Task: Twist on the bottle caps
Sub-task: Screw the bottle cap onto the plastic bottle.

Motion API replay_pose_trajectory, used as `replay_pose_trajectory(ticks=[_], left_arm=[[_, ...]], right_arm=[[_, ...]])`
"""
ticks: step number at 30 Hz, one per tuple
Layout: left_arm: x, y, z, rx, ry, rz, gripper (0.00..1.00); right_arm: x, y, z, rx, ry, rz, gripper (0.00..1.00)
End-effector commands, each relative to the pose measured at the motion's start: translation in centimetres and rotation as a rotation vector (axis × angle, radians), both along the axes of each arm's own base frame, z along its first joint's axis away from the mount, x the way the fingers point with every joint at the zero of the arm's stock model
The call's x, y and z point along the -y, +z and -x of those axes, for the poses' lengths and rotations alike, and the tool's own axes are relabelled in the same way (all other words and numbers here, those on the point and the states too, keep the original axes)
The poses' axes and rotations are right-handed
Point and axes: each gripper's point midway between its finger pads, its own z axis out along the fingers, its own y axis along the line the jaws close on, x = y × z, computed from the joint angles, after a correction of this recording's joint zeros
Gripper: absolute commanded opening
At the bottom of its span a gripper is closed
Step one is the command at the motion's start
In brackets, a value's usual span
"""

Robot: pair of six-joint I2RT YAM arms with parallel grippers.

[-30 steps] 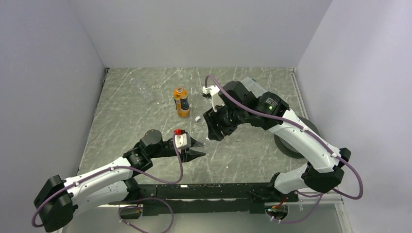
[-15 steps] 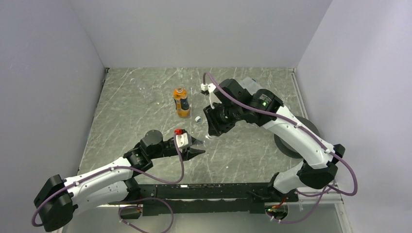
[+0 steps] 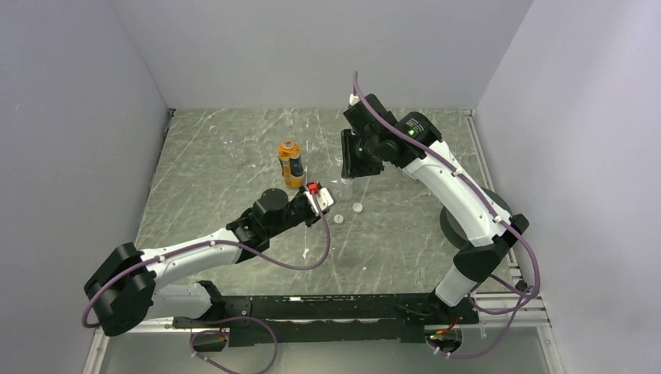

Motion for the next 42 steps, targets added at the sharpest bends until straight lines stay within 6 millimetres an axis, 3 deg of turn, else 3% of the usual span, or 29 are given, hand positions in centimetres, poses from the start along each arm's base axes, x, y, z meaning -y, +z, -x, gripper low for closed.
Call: replay_pose_trajectory(ticks=[1, 16, 20, 24, 31, 35, 39, 42], left_arm=[[0.5, 11.2, -3.2, 0.233, 0.123, 0.267, 0.0], [0.9, 9.5, -2.0, 0.202, 0.091, 0.287, 0.0], [1.1, 8.7, -1.7, 0.182, 0.074, 0.278, 0.0], [1.0, 7.3, -1.2, 0.125, 0.061, 0.268, 0.0], [-0.3, 3.4, 0.4, 0.006, 0.06, 0.246, 0.0], [-0.6, 1.7, 2.2, -0.071, 0.013, 0.231, 0.0], [-0.5, 0.8, 5.6, -0.142, -0.131, 0.216, 0.0], [-0.3, 0.5, 9.3, -0.215, -0.293, 0.205, 0.0]], right_arm=[[-3.8, 0.3, 2.2, -0.145, -0.034, -0.191, 0.15], [-4.9, 0.2, 1.7, -0.176, -0.049, -0.288, 0.18], [-4.5, 0.8, 1.6, -0.16, -0.057, -0.285, 0.25], [-3.6, 1.6, 1.4, -0.127, -0.068, -0.264, 0.39], [-2.1, 5.1, 1.4, -0.007, -0.041, -0.265, 0.79], [-0.8, 6.8, 2.3, 0.098, 0.032, -0.261, 0.95], [0.4, 7.1, 4.3, 0.175, 0.207, -0.24, 0.94], [0.8, 6.5, 6.6, 0.202, 0.343, -0.224, 0.91]])
